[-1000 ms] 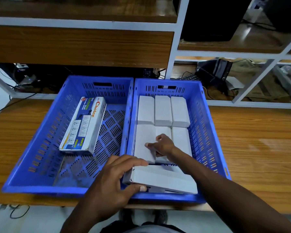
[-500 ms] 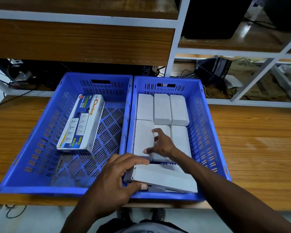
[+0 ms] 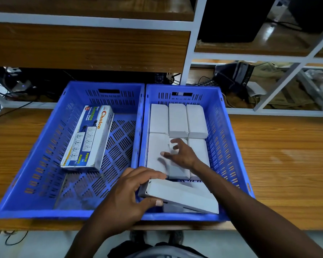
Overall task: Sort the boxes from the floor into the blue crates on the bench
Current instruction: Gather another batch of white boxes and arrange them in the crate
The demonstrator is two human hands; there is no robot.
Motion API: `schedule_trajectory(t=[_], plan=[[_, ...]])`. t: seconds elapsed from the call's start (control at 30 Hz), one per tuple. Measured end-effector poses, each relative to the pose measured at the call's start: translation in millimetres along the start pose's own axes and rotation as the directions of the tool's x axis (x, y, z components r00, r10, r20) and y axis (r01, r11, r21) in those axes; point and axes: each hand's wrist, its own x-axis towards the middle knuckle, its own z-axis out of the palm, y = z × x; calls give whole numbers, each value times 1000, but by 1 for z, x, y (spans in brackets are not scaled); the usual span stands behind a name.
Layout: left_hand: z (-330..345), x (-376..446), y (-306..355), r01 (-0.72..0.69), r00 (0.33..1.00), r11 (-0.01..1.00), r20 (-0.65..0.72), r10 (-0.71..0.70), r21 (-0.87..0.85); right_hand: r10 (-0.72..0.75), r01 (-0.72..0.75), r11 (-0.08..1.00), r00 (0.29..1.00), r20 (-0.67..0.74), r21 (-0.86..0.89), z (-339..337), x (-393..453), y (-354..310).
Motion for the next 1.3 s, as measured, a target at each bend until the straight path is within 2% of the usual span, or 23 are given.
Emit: schedule_trajectory(t=[0.07, 0.17, 0.23, 0.33, 0.43, 0.53, 0.6, 0.7, 0.77, 0.83, 0.87, 0.93, 1.03, 1.13, 1.2, 1.3], plan=[[-1, 6, 0, -14, 1000, 1000, 1, 14, -17, 13, -17, 995, 999, 42, 97, -20, -17, -11], [-2, 20, -1, -14, 1000, 997, 12, 15, -77, -31, -26, 976, 965, 262, 215, -52, -54, -22], [-3, 30, -1, 15, 1000, 987, 11, -14, -158, -95, -9, 960, 929, 357, 280, -70, -80, -22], [-4, 49, 0, 21, 1000, 966, -14, -26, -259, -197, 26, 929, 879, 435, 368, -88, -114, -17], [-2, 67, 5, -24, 1000, 952, 1, 25, -304, -276, 58, 901, 842, 464, 430, -93, -134, -11], [5, 82, 11, -47, 998, 944, 28, 59, -325, -281, 131, 916, 885, 372, 380, -86, -142, -9], [13, 90, 14, -59, 998, 933, -54, 42, -354, -272, 171, 915, 930, 247, 365, -79, -143, -5], [29, 88, 24, 55, 967, 914, -206, -149, -401, -238, 211, 904, 971, 28, 372, -66, -142, 0], [44, 79, 30, 195, 956, 851, -100, -276, -488, -182, 226, 910, 971, -155, 348, -54, -142, 0], [61, 72, 35, 300, 946, 703, 108, -305, -645, -166, 249, 934, 937, -306, 256, -42, -141, -1], [67, 70, 35, 316, 942, 638, 154, -298, -702, -173, 256, 947, 916, -361, 196, -37, -140, -1], [72, 71, 36, 281, 946, 582, 117, -304, -763, -214, 285, 953, 876, -433, 106, -28, -140, -1], [71, 75, 37, 226, 933, 584, 2, -359, -780, -315, 376, 925, 835, -452, 49, -27, -145, -5], [69, 75, 31, 219, 910, 604, -62, -410, -767, -376, 453, 882, 840, -391, 127, -29, -150, -11], [64, 76, 27, 221, 903, 579, -60, -426, -784, -321, 420, 873, 878, -355, 247, -31, -150, -13], [55, 78, 23, 242, 904, 573, -32, -425, -783, -182, 269, 894, 949, -258, 358, -38, -144, -9]])
